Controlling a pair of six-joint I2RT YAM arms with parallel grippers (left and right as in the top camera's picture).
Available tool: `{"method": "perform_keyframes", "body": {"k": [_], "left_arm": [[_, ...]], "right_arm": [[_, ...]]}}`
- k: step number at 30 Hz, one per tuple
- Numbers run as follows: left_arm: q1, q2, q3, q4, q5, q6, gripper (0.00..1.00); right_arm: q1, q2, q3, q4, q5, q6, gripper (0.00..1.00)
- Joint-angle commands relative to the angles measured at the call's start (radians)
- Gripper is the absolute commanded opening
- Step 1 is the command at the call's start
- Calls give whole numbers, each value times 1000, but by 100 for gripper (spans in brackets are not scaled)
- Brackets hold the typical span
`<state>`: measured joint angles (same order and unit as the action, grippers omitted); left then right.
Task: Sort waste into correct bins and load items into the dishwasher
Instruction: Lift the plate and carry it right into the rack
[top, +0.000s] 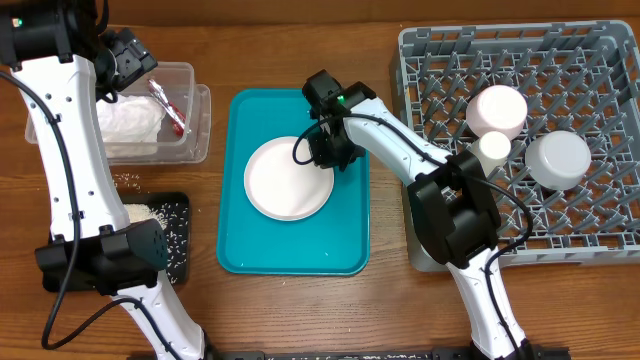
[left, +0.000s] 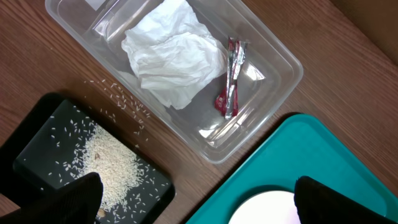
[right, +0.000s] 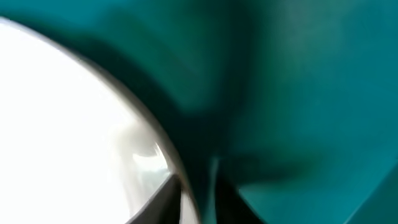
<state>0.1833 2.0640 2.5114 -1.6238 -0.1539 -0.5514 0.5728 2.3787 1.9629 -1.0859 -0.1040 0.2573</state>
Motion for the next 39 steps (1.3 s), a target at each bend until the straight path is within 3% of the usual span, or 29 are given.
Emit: {"method": "perform_keyframes", "body": {"k": [1,10,21,30,39], "left_arm": [[-7,-5,10,2,2,-6,100],[-7,-5,10,2,1,-6,100],[-7,-5,10,2,1,-6,100],[-7,-5,10,2,2,-6,100],[-7,-5,10,2,2,-6,100]], "right_arm": [[-1,8,0,-8,-2,32,6],[-59,-6,233,-169,126,32,4],[-248,-40,686,-415,546,152,4],[-388,-39,720,-492,731,249,4],[-405,-37,708,-455,818,249,4]]}}
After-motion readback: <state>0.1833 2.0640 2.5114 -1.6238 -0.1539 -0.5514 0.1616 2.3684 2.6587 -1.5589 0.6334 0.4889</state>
